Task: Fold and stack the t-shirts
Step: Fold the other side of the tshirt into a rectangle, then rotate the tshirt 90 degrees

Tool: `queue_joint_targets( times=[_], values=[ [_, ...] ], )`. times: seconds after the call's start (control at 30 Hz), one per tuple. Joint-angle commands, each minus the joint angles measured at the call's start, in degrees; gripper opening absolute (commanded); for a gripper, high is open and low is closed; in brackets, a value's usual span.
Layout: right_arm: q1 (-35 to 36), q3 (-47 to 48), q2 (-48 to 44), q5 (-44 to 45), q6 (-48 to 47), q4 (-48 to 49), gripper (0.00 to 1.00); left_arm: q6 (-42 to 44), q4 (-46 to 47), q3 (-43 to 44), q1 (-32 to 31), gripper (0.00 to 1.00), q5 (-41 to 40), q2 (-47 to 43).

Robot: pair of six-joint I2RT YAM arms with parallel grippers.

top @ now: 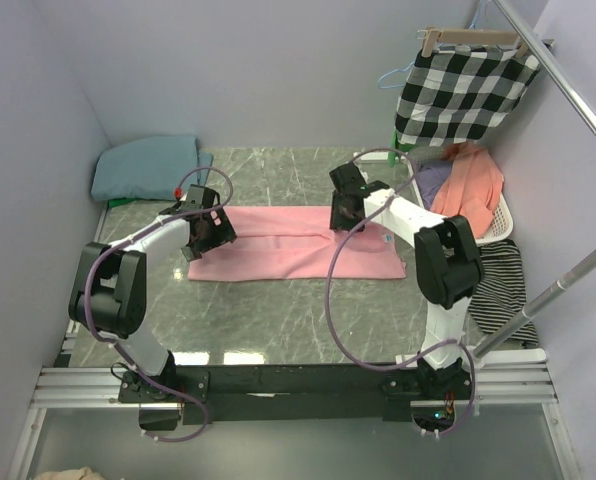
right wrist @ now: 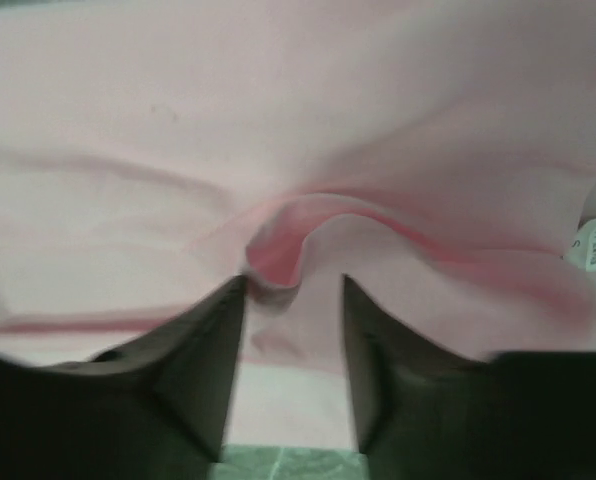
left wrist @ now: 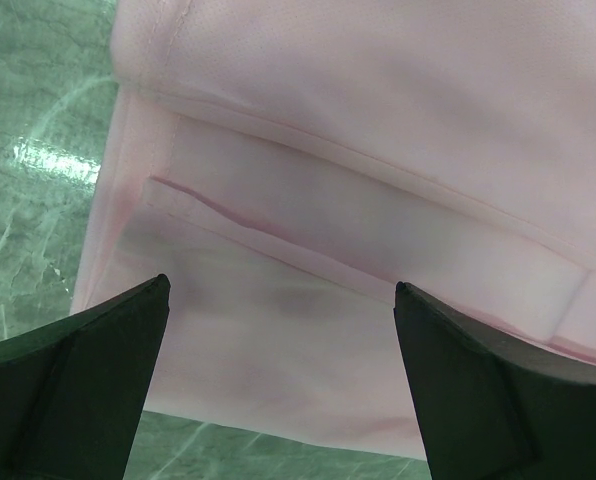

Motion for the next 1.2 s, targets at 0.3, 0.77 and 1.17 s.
queue_joint_targets(
  times=[0.3, 0.77, 1.17],
  values=[
    [-1.0, -2.7, -7.1, 11.0, -2.4, -1.4, 0.69, 2.1, -0.4, 2.6, -0.2, 1.00, 0.1, 0.0],
    [-7.8, -4.5, -1.8, 2.1, 1.7, 3.9, 0.70, 4.8, 7.3, 16.3, -0.2, 0.99, 1.4, 9.4],
    [-9.2, 6.8, 10.1, -5.4, 2.0, 1.2, 0.69, 1.0, 3.6, 7.7, -0.6, 1.00, 5.1, 14.4]
  ],
)
